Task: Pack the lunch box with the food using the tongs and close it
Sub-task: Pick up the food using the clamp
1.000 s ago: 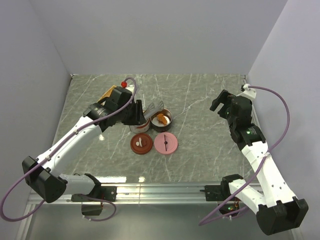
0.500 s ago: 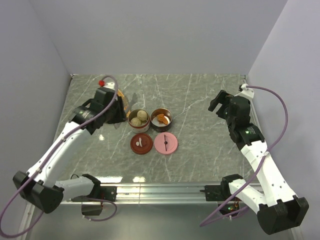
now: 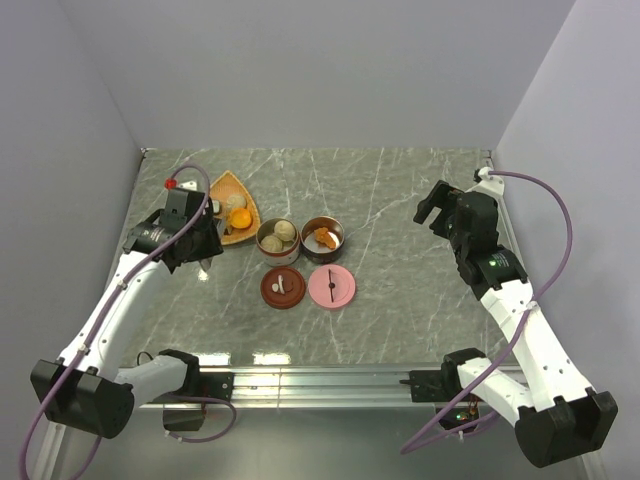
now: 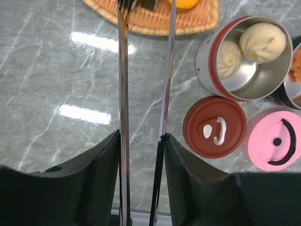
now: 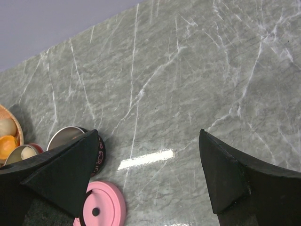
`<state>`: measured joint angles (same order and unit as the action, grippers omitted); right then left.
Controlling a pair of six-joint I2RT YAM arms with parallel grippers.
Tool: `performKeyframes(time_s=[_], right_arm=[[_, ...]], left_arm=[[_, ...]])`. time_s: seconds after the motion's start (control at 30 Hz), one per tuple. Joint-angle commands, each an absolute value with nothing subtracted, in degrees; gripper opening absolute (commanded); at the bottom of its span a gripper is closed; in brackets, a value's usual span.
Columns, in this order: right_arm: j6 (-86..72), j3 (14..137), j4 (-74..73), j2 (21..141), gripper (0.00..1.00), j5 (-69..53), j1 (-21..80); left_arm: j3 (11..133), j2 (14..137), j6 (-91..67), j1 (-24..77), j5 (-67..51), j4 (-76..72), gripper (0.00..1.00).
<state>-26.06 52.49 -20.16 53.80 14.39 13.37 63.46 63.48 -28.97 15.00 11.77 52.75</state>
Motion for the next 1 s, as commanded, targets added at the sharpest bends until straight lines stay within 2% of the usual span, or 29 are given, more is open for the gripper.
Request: performKeyframes(time_s=[0.0, 0.4, 0.97], right_arm=[[-25.3, 52.6, -18.5, 53.0, 0.93, 14.3, 13.9], [-24.7, 51.5, -18.7, 51.5, 0.93, 14.7, 13.8], [-24.3, 52.3, -18.8, 52.1, 0.93, 14.9, 13.8]], left_arm=[[63.8, 62.8, -27.4, 14.5, 10.5, 47.4, 0.46], [64.2, 68.2, -23.7, 13.4, 8.9, 40.0, 0.45], [62.0, 72.1, -22.1, 13.1, 8.8, 38.1, 0.41]])
